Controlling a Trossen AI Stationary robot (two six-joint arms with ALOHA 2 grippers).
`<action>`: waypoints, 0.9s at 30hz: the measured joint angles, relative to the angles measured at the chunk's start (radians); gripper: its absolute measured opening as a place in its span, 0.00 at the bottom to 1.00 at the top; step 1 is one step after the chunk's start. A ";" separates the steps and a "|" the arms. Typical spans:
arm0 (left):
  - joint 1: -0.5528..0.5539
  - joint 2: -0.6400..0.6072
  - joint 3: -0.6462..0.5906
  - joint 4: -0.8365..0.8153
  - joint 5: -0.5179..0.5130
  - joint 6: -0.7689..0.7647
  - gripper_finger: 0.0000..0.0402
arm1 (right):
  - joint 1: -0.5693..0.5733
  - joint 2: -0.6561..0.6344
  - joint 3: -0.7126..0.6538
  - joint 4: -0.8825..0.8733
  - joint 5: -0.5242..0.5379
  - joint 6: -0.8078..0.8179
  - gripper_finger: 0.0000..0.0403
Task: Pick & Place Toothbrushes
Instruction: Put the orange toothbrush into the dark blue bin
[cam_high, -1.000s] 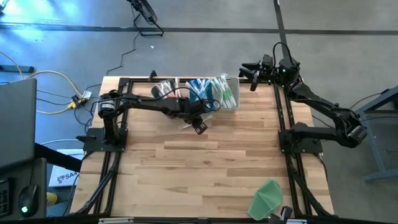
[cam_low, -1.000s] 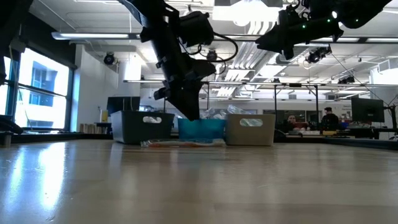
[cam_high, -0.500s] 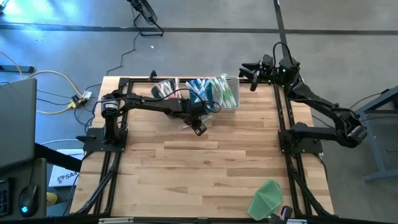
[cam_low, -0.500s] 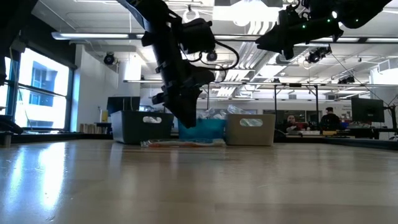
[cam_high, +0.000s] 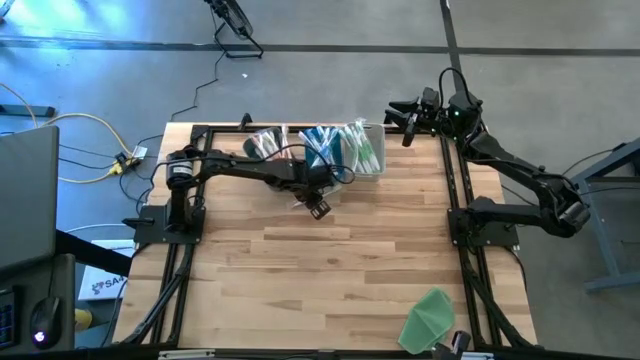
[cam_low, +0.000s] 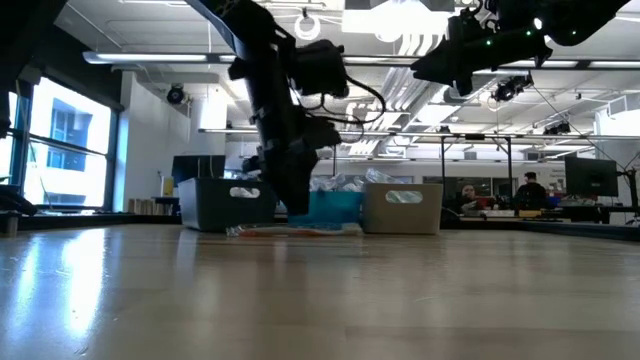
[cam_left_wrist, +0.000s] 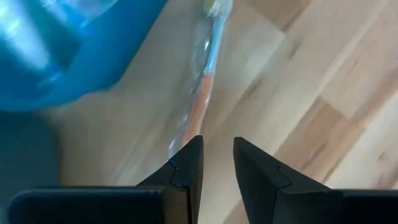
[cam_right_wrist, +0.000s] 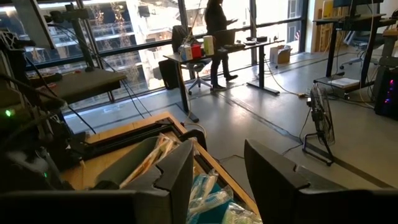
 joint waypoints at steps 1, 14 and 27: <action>-0.001 0.010 0.003 0.009 0.000 0.000 0.21 | 0.000 0.000 0.000 0.000 0.000 0.000 0.34; 0.000 0.060 -0.002 -0.021 0.015 -0.002 0.21 | 0.000 0.000 0.000 -0.013 0.000 0.000 0.34; 0.000 0.057 0.000 -0.022 0.021 -0.002 0.17 | 0.000 0.000 0.000 -0.020 0.030 -0.001 0.34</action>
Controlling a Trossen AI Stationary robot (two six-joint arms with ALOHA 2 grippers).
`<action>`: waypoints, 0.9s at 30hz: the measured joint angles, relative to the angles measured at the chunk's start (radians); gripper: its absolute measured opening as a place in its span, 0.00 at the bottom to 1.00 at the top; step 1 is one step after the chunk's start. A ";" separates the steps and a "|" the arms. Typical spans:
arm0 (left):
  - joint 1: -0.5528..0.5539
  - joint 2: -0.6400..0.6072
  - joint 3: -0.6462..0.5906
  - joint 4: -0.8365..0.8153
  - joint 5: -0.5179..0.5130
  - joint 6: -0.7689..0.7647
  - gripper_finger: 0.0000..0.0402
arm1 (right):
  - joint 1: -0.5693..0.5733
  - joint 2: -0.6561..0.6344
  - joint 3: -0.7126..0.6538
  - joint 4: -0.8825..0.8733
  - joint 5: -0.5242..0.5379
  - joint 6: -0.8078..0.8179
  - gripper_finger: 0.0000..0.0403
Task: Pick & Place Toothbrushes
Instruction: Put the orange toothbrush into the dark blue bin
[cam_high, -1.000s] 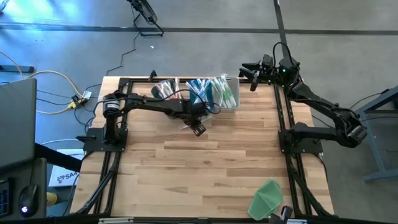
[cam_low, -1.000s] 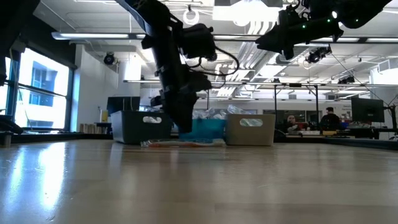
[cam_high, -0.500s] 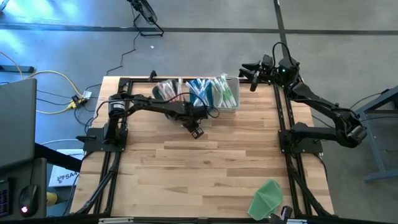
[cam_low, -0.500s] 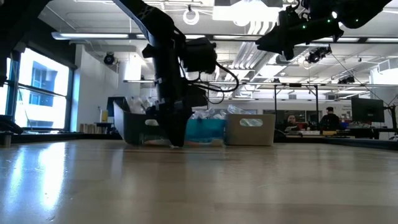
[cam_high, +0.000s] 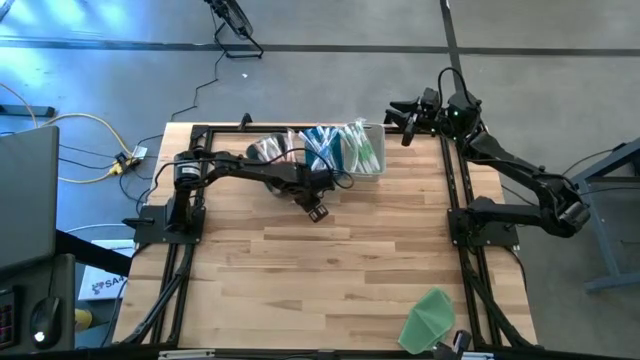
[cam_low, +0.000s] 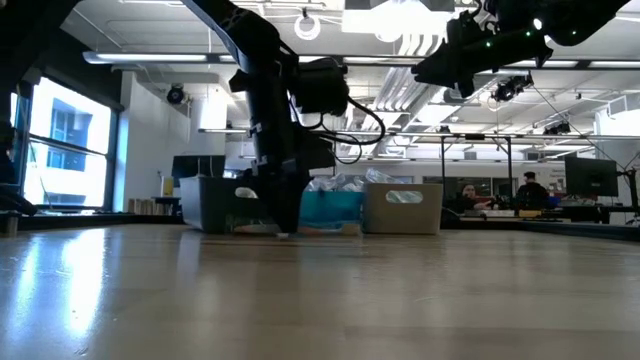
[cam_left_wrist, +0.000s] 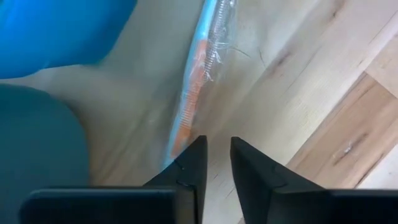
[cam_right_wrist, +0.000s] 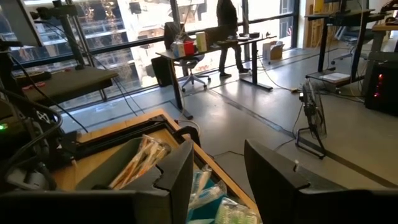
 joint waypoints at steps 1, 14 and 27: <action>0.000 0.000 0.000 0.000 0.006 0.000 0.15 | 0.000 0.000 0.000 0.000 0.000 0.000 0.34; 0.000 -0.019 -0.002 -0.008 0.025 0.007 0.01 | 0.000 0.000 0.000 -0.001 0.000 0.000 0.34; 0.000 -0.120 -0.001 -0.008 0.037 0.056 0.00 | 0.000 0.000 0.000 -0.021 -0.002 0.000 0.34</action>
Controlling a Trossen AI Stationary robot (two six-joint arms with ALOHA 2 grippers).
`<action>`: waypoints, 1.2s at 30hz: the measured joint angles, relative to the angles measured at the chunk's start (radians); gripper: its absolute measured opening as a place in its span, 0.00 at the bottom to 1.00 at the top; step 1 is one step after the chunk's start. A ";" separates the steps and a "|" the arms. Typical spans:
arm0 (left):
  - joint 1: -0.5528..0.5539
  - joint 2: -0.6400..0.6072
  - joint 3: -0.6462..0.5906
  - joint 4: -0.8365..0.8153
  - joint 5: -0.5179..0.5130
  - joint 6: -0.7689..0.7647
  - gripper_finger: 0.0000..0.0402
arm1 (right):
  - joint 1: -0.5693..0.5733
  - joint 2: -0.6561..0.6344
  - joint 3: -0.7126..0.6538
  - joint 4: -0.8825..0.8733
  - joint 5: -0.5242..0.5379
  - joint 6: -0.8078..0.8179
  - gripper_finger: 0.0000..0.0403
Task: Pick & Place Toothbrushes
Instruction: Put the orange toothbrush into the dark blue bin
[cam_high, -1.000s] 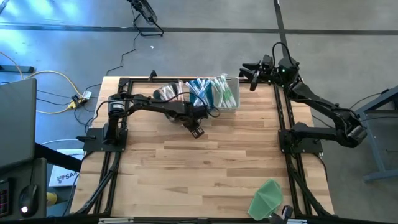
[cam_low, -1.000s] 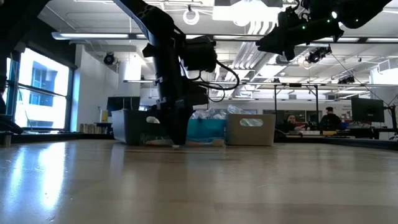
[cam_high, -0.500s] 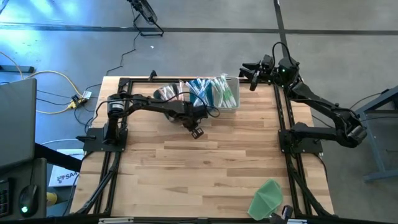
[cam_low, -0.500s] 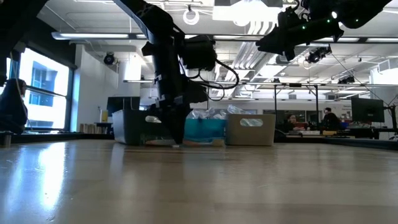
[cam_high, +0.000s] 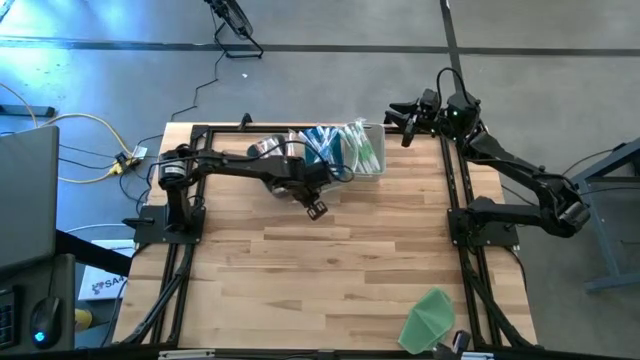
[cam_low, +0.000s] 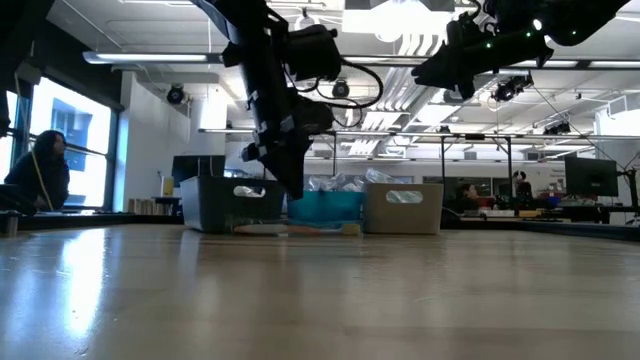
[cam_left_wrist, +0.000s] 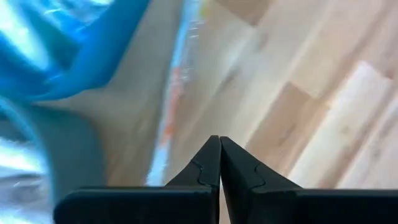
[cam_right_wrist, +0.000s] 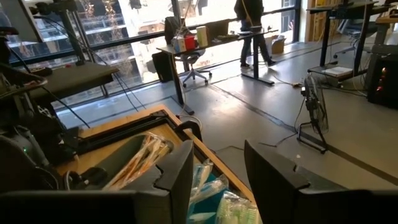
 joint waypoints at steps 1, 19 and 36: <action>0.000 0.000 0.000 0.009 0.014 0.012 0.00 | 0.000 0.000 0.000 -0.002 -0.004 0.000 0.34; 0.000 -0.150 0.001 0.125 0.050 0.030 0.00 | -0.002 0.000 0.000 -0.027 -0.212 0.000 0.34; 0.000 -0.252 0.001 0.230 -0.152 -0.004 0.00 | -0.002 0.000 0.000 -0.029 -0.212 0.000 0.34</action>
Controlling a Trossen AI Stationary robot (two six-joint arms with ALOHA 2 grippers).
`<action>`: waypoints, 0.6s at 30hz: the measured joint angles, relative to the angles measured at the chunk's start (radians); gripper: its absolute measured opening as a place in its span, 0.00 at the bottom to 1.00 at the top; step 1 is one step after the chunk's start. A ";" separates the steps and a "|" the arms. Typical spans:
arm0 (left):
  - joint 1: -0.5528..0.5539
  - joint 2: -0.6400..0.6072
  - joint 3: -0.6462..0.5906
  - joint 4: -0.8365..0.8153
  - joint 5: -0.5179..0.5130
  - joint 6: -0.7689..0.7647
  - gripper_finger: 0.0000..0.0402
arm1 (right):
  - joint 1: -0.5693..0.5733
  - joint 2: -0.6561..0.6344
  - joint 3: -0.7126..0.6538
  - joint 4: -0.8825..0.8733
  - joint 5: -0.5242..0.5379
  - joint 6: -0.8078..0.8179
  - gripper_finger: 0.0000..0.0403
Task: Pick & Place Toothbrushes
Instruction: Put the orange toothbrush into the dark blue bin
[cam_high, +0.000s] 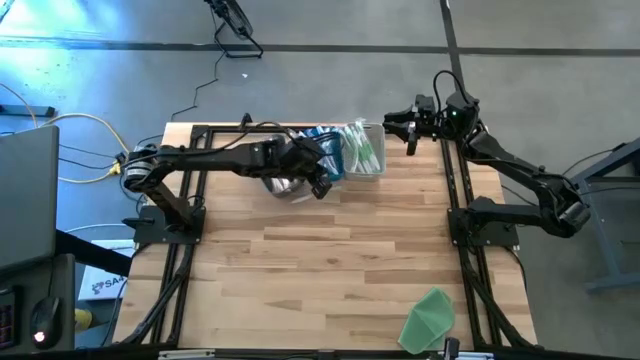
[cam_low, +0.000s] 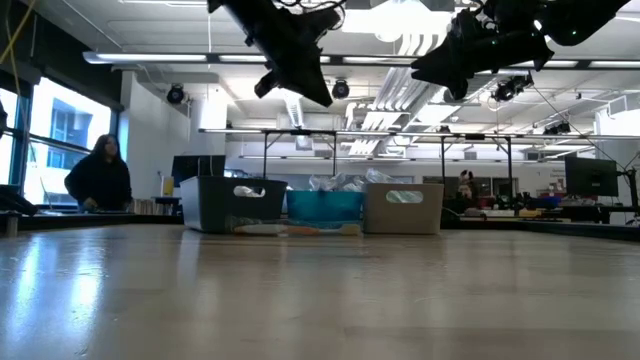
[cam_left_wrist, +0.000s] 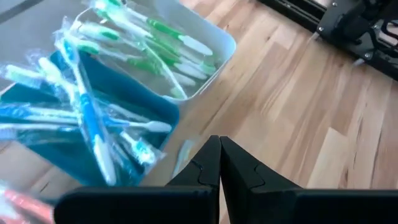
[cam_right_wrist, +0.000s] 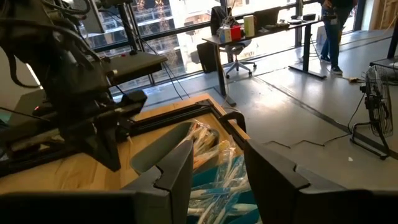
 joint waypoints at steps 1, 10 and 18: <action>0.000 -0.007 -0.001 -0.006 -0.001 0.000 0.00 | 0.000 0.000 0.000 0.000 0.000 -0.002 0.34; 0.000 -0.075 -0.001 -0.024 -0.010 0.048 0.00 | 0.000 0.000 0.000 0.000 0.000 -0.025 0.34; 0.000 -0.236 -0.001 -0.064 -0.011 0.049 0.00 | 0.000 0.000 0.000 0.000 0.000 -0.025 0.34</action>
